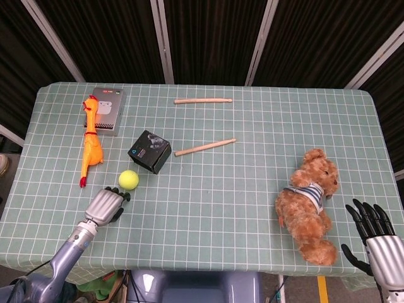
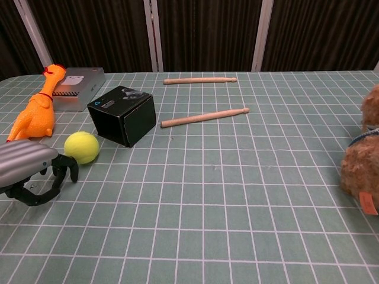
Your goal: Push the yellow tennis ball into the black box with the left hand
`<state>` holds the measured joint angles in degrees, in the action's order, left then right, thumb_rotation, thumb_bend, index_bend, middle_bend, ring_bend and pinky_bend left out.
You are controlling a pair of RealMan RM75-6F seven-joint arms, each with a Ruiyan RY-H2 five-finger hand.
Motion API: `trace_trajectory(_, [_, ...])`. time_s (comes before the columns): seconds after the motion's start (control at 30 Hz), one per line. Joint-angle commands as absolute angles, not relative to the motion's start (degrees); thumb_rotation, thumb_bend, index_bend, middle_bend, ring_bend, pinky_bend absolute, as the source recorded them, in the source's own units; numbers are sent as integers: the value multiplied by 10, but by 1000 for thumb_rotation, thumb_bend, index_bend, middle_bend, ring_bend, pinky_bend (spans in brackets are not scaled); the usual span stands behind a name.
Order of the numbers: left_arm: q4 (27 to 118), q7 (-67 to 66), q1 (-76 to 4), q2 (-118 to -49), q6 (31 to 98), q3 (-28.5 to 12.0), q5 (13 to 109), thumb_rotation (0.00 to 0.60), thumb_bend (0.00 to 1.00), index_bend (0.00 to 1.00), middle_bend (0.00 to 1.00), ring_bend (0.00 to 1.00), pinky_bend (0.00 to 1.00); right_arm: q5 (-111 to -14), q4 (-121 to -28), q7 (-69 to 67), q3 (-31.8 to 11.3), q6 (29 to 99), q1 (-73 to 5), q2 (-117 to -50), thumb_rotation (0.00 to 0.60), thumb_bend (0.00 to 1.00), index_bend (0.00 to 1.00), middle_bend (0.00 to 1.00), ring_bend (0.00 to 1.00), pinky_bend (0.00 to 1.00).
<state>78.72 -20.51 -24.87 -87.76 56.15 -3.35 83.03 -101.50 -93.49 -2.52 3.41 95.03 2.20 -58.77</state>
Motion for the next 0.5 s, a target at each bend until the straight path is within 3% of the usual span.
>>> trace_trajectory(0.03, [784,-198,-254,-878,557,-36,827,600,436,365,515,352,396,-1015,-935,-25,34,950,22,-587,600,342,0,0,0,0])
trace_trajectory(0.5, [784,-184,-265,-863,557,-34,817,600,436,366,507,348,405,-1016,-936,-21,33,949,21,-589,600,342,0,0,0,0])
